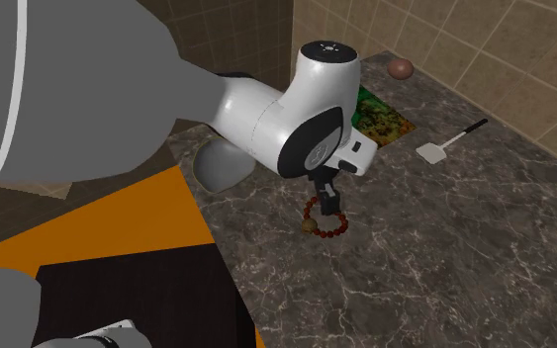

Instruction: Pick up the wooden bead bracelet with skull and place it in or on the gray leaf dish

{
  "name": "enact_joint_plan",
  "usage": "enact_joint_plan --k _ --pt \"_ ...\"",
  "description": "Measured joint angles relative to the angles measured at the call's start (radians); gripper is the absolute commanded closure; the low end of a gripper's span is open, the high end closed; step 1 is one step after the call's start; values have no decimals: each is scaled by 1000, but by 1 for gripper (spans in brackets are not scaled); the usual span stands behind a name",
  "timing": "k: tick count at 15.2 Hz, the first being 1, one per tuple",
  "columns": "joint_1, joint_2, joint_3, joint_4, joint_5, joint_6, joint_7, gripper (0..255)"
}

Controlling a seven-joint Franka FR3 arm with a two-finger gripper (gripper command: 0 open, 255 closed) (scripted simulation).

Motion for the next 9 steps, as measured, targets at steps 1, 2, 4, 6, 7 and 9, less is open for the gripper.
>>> enact_joint_plan --k 1,2,4,6,7,9 --pt "0 3 -1 0 -2 2 1 0" --pt "0 4 -1 0 -3 3 1 0" --pt "0 5 -1 -1 -4 5 2 0" --pt "0 5 -2 -1 -4 5 2 255" --pt "0 5 -2 -1 -4 5 2 255" --pt "0 5 -1 -1 -4 5 2 255"
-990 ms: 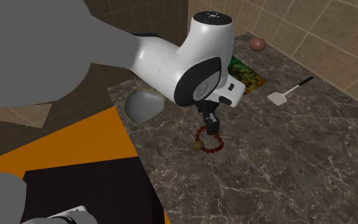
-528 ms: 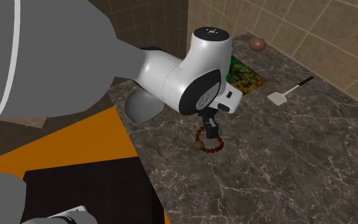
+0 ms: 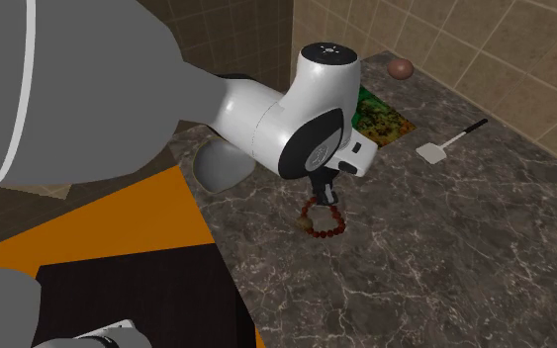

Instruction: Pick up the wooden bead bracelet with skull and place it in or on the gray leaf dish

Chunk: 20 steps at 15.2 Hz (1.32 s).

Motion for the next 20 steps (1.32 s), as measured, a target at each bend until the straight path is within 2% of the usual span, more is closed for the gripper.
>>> enact_joint_plan --k 8,20 --pt "-1 -5 1 1 4 -5 -3 255" --pt "-9 -109 11 58 97 -146 -78 255"
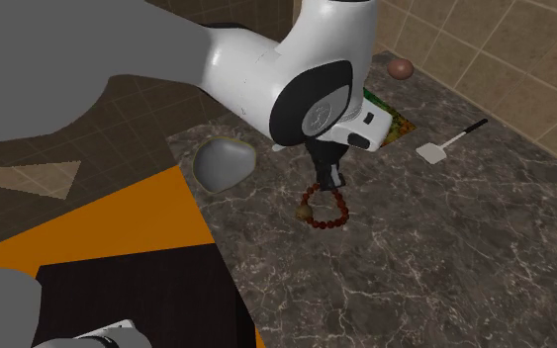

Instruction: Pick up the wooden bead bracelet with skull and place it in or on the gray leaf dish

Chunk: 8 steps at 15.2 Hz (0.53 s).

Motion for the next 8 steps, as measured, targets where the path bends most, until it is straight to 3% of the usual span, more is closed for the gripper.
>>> enact_joint_plan --k 8 --pt "-1 -55 -3 57 42 -103 -36 255"
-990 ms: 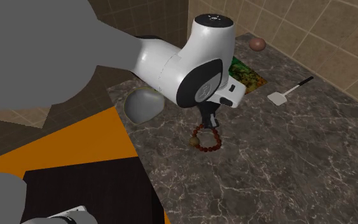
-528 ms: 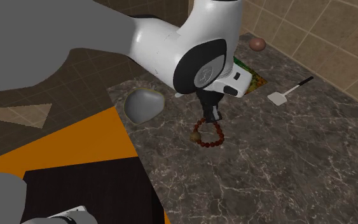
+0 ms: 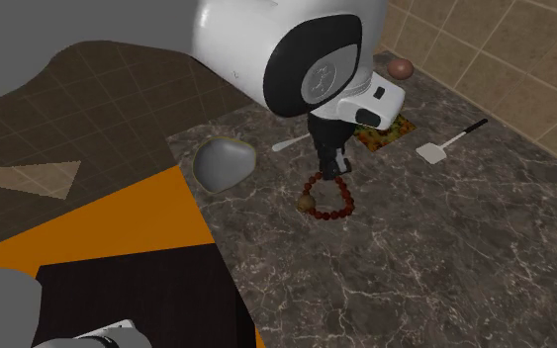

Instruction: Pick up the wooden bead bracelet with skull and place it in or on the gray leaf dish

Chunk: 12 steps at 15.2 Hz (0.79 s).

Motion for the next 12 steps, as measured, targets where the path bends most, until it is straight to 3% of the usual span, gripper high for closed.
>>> enact_joint_plan --k 3,12 --pt "5 -17 4 13 11 -28 2 255" --pt "98 -114 104 -31 73 -76 157 255"
